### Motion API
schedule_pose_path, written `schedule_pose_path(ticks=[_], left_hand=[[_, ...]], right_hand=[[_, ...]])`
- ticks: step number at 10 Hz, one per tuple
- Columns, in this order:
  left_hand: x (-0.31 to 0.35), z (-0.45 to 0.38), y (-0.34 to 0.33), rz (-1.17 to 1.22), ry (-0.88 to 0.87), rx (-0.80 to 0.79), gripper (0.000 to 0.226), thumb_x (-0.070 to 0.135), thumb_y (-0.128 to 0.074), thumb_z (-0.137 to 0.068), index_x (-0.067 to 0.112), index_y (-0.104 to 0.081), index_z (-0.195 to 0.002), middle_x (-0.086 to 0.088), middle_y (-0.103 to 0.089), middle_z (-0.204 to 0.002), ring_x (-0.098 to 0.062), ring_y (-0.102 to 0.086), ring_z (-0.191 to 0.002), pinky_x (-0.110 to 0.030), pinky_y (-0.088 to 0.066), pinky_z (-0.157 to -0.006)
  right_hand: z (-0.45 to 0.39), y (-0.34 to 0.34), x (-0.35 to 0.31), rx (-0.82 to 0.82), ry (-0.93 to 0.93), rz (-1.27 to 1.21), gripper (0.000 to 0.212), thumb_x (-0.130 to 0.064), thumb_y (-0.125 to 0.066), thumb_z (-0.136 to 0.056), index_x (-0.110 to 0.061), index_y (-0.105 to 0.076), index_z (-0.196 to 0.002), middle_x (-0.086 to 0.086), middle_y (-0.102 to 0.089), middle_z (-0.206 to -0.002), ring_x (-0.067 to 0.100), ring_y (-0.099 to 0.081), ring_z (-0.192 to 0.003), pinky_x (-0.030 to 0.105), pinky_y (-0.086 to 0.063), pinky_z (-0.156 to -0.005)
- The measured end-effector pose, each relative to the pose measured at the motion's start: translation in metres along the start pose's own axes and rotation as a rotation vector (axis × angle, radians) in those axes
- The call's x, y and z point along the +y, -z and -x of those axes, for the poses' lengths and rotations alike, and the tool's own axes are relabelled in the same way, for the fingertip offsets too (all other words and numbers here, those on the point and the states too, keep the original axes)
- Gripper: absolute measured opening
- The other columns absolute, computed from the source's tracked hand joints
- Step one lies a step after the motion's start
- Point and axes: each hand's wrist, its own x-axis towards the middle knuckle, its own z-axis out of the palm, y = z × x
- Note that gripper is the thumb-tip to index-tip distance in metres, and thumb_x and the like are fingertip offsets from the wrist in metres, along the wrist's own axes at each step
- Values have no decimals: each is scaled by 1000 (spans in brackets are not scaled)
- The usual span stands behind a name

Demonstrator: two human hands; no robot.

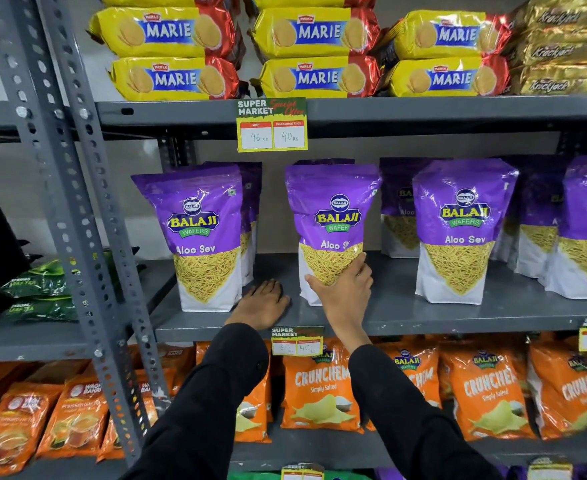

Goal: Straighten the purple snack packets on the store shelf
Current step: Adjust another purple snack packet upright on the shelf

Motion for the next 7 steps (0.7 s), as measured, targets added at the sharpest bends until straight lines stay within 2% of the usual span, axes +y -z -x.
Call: schedule_pose_path(ticks=[4,5,6,7], left_hand=[[7,6,8,21,32,-29,60,40,-20,-106,9,-14,-157,-11,-10,-168,-23,-7,-156,-43,-10,-126],[6,6,7,44,41,-20,62,42,-20,-106,9,-15,-157,-11,-10,-168,-23,-8,-156,-42,-10,-126],[3,4,4,119,65,28,67,45,-24,-105,8,-10,-159,-9,-5,-169,-21,-5,-156,-40,-9,-127],[3,10,2,163,61,204,67,41,-27,-105,8,-6,-159,-8,-3,-169,-20,-2,-157,-40,-10,-127]], right_hand=[[1,4,2,-13,8,2,128,-69,-78,-65,-6,-12,-155,18,-38,-144,35,-40,-131,48,-42,-104],[11,8,4,0,36,3,135,-71,-77,-63,-7,-4,-156,18,-29,-152,36,-32,-138,48,-38,-109],[38,32,15,3,140,-42,124,-67,-72,-73,-16,3,-158,12,-11,-164,29,-14,-151,44,-28,-118],[117,69,75,-26,215,-179,94,-56,-65,-88,-36,-3,-157,-1,-9,-166,18,-13,-153,47,-30,-120]])
